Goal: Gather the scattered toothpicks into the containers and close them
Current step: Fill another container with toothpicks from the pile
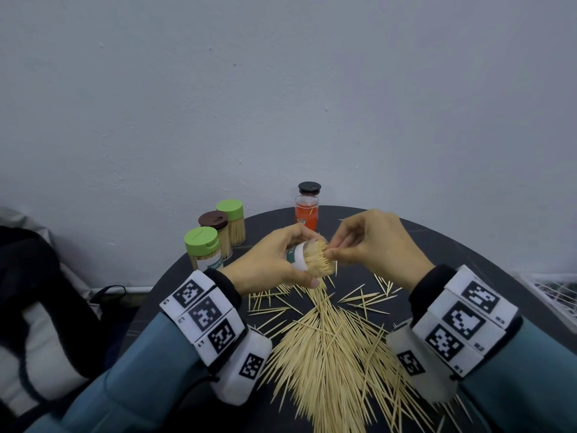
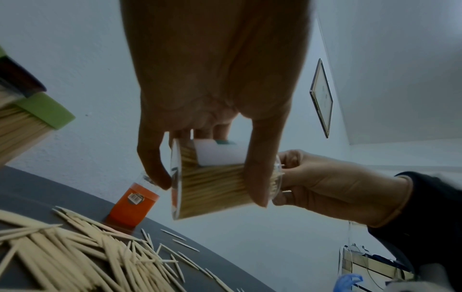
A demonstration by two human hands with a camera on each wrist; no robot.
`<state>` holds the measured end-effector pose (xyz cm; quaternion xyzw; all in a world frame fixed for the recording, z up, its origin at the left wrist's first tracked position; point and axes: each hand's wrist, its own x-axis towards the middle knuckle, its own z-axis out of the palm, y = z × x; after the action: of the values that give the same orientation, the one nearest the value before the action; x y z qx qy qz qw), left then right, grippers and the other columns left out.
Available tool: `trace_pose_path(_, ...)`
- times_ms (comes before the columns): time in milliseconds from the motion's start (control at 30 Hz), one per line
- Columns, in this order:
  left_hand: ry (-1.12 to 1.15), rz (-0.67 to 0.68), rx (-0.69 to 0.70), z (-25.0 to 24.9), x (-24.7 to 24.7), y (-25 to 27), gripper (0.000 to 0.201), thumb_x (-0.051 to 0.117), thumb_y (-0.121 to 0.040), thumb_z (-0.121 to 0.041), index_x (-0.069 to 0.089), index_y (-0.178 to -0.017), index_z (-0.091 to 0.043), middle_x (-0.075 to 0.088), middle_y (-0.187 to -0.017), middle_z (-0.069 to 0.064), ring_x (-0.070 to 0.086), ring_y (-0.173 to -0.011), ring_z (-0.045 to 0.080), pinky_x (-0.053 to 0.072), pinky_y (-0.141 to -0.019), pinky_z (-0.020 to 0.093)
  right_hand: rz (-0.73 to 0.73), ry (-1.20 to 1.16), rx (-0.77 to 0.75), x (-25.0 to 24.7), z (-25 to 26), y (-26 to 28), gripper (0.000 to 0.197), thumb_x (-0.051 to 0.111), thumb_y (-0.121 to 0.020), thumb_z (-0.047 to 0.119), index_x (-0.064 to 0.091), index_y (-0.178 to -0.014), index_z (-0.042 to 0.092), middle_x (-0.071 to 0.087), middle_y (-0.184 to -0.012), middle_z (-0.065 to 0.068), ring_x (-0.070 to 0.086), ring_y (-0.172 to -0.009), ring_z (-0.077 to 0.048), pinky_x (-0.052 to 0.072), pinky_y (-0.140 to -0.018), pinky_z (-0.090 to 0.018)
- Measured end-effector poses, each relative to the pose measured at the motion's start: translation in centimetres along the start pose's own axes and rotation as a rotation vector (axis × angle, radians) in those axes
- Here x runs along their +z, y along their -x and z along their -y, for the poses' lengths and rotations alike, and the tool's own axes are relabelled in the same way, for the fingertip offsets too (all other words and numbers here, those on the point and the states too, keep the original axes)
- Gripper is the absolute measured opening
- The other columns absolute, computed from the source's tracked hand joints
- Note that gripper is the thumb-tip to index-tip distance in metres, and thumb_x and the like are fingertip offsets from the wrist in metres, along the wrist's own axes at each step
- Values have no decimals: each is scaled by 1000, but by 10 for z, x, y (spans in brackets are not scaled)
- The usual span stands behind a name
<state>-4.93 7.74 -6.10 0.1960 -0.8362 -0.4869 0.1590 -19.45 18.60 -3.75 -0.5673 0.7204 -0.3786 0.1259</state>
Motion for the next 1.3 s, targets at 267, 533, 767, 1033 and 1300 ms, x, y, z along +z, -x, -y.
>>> trace_pose_path(267,64,-48,-30,-1,-2,1,58,81,-66,1,56,-116,-16,63,-112,5,63,-101,19,53,-84,35,93,-89,-9,-3,-1,-2,5,72,-78,21,73,-82,17,70,-69,3,62,-55,1,49,-56,-10)
trace_pose_path(533,85,-74,-67,-4,-2,2,59,81,-67,0,55,-117,-17,64,-113,4,65,-98,21,55,-81,40,78,-200,3,5,1,1,8,73,-78,15,71,-81,8,69,-66,-1,62,-53,0,48,-54,-10)
trace_pose_path(767,128,-115,-81,0,-6,-2,57,80,-68,-1,55,-116,-20,65,-113,3,63,-104,17,53,-86,28,-3,-143,73,-14,-13,-9,5,66,-85,14,68,-81,15,70,-74,-4,66,-67,-10,53,-68,-20)
trace_pose_path(1033,207,-195,-91,3,-18,-8,60,79,-70,0,52,-121,-16,63,-118,8,61,-105,19,50,-94,35,341,564,230,-14,-58,-70,42,43,-92,2,45,-133,11,49,-137,-6,47,-125,-21,35,-101,-27)
trace_pose_path(1300,222,-225,-75,-2,-37,-19,58,79,-71,-2,52,-121,-15,63,-117,6,61,-107,18,51,-89,29,427,843,370,6,-91,-128,49,38,-98,7,22,-144,1,32,-149,-17,36,-134,-30,26,-103,-27)
